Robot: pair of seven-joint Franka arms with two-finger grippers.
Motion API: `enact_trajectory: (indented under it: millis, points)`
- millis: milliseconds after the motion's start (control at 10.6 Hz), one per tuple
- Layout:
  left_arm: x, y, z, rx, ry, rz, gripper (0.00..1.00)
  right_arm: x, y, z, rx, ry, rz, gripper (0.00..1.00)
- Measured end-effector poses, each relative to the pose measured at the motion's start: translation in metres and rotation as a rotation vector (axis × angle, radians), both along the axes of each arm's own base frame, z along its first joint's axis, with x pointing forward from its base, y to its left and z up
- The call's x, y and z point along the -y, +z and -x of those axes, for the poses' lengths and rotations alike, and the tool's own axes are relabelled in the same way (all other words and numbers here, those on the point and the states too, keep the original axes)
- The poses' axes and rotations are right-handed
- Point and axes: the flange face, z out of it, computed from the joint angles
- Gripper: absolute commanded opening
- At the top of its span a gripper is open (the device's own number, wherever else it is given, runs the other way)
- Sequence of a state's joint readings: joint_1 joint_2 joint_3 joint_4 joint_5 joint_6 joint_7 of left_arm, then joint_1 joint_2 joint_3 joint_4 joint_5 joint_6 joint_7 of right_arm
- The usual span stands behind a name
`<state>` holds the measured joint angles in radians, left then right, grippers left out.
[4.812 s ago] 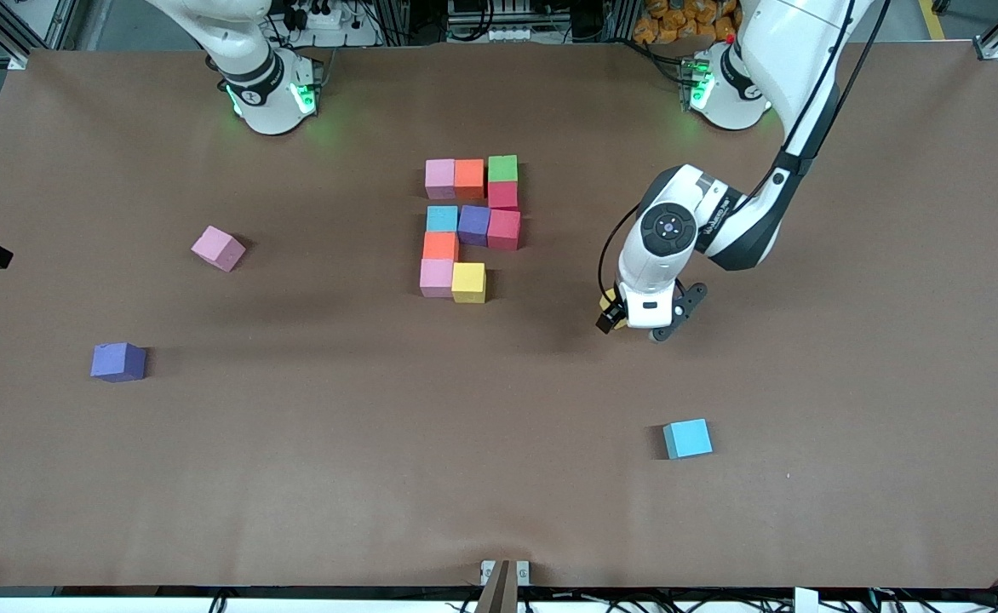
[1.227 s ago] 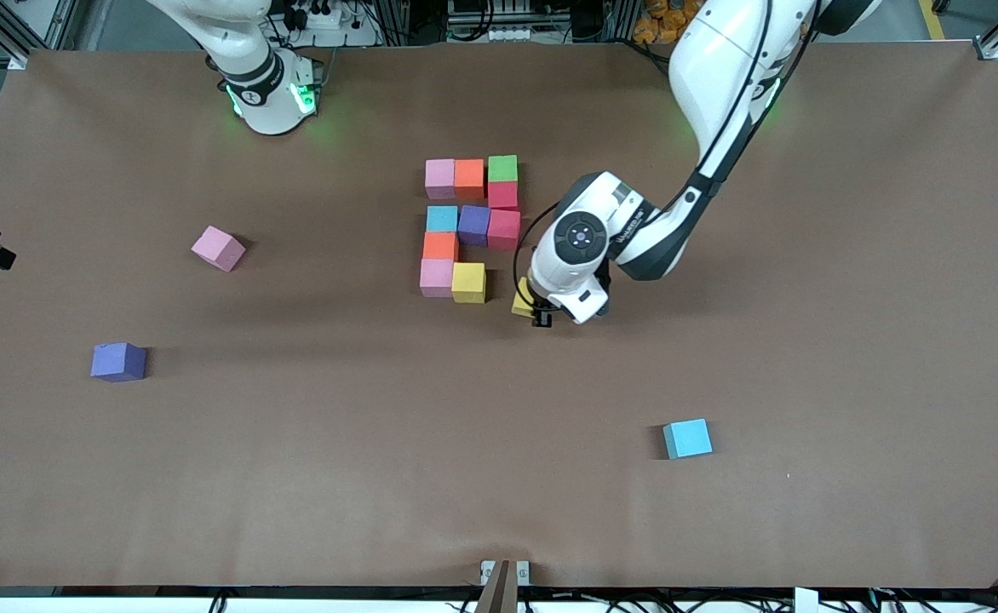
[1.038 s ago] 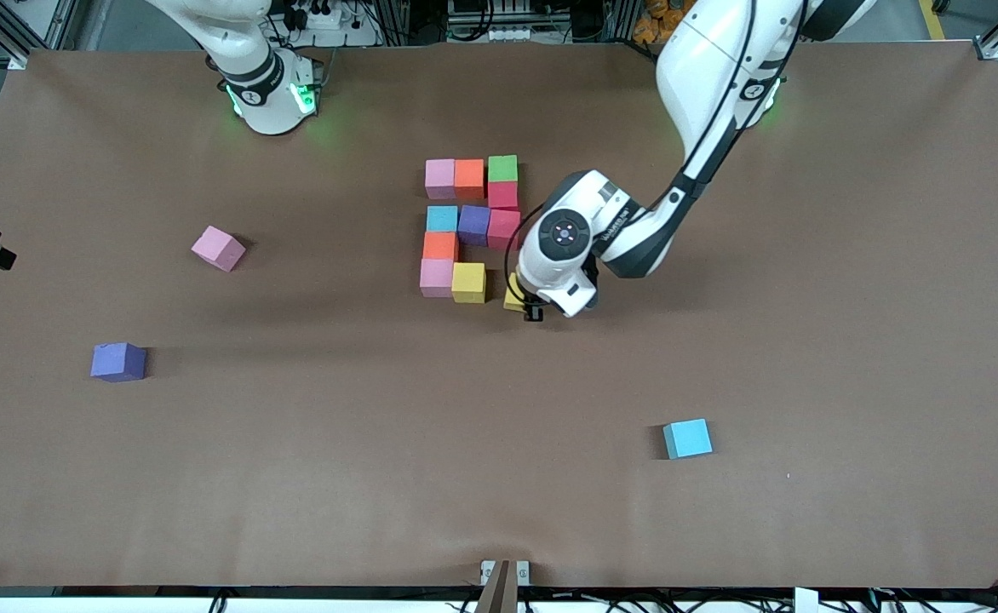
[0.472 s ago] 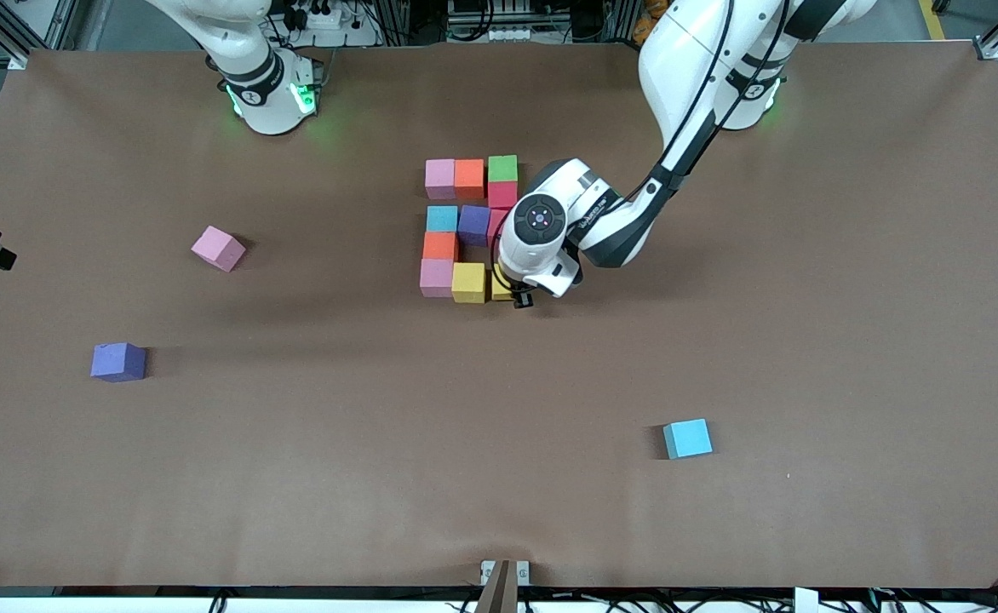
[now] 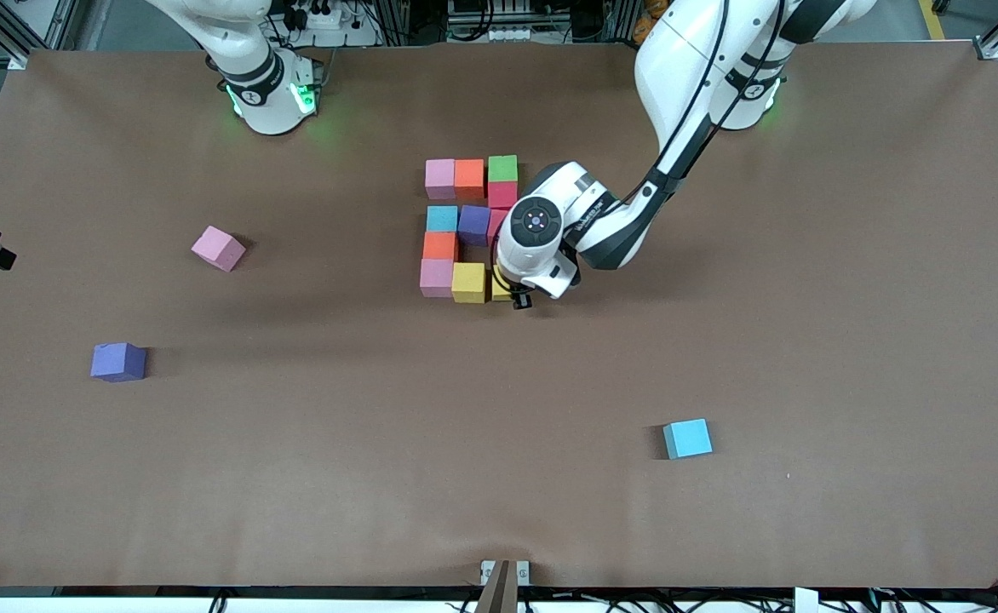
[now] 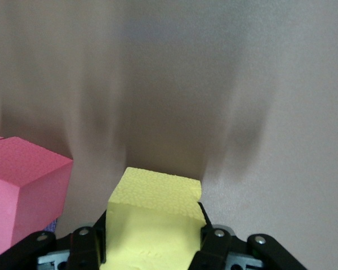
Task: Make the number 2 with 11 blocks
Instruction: 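Carry the yellow cube and lower it beside the first yellow cube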
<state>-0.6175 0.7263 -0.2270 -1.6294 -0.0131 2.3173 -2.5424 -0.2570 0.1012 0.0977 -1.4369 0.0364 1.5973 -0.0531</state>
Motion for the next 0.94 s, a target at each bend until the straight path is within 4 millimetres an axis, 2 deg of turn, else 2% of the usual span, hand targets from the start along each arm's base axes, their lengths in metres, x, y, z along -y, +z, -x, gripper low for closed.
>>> enact_trajectory:
  millis: [283,944]
  points:
    - [0.007,-0.0021,0.0032,0.015,-0.027,-0.007,0.0,0.0011,-0.0008,-0.0003,-0.001,-0.002,0.0,1.0]
    - [0.0089,-0.0007,-0.004,0.025,-0.021,0.0,0.0,0.0031,-0.0033,-0.0012,-0.005,-0.005,-0.001,1.0]
